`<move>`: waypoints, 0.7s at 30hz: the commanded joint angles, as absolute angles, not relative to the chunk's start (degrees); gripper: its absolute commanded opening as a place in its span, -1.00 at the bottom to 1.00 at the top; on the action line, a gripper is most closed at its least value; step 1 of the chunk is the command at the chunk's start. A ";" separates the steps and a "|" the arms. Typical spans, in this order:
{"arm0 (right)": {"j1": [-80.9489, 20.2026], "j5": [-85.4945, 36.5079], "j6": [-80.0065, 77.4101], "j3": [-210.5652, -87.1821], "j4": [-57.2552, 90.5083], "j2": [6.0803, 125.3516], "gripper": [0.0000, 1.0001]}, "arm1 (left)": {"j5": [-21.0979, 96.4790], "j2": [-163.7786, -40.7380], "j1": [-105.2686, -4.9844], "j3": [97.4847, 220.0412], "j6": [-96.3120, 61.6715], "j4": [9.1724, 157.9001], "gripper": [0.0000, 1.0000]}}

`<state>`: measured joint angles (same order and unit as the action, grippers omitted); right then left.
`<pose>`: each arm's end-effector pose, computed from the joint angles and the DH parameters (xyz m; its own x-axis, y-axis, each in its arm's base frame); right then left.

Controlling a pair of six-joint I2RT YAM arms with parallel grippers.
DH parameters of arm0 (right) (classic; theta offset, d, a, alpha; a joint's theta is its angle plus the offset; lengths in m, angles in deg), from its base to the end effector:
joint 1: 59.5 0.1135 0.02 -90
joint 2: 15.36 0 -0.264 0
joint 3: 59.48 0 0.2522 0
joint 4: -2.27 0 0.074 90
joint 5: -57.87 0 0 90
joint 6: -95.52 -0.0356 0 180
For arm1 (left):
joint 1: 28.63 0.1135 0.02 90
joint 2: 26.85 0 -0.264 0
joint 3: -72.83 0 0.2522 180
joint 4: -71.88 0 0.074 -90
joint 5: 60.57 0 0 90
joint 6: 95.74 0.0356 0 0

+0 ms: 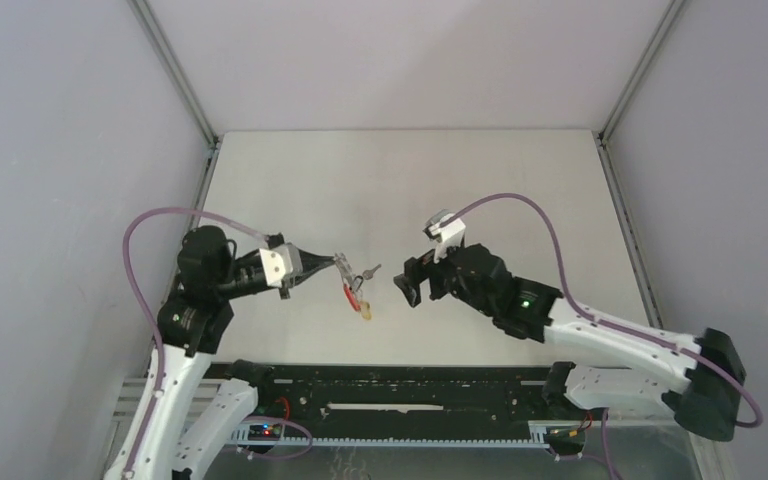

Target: Put the keys on the keyring

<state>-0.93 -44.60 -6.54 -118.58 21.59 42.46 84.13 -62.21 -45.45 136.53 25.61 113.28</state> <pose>0.1291 0.1965 0.3089 -0.3096 -0.1154 -0.9438 -0.6763 0.7245 0.1333 0.1053 -0.0622 0.3646 0.2982 0.2239 -0.9279 0.9052 0.2419 0.3493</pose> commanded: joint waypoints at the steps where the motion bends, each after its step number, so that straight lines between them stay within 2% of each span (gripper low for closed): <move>1: -2.11 -46.27 -9.89 -118.15 13.17 51.75 0.86 | 90.02 -64.81 -36.17 136.13 26.19 113.47 -0.99; 5: -2.55 -44.99 -12.84 -122.99 13.11 62.69 0.71 | 91.06 -66.17 -29.11 135.52 32.11 119.53 -0.99; 9: -2.56 -45.81 -12.73 -128.63 14.15 73.45 0.66 | 89.66 -66.03 -26.75 133.95 37.20 122.76 -0.99; 13: -2.63 -43.50 -10.54 -132.22 12.41 82.27 0.58 | 89.72 -65.41 -26.28 132.42 34.38 120.19 -0.99; 19: -3.00 -42.03 -5.95 -137.65 12.95 90.42 0.14 | 89.43 -64.57 -26.09 130.76 31.81 119.86 -0.99; 21: -3.60 -41.41 -6.23 -138.80 12.64 91.84 0.08 | 90.03 -64.31 -26.08 130.55 33.45 121.92 -0.99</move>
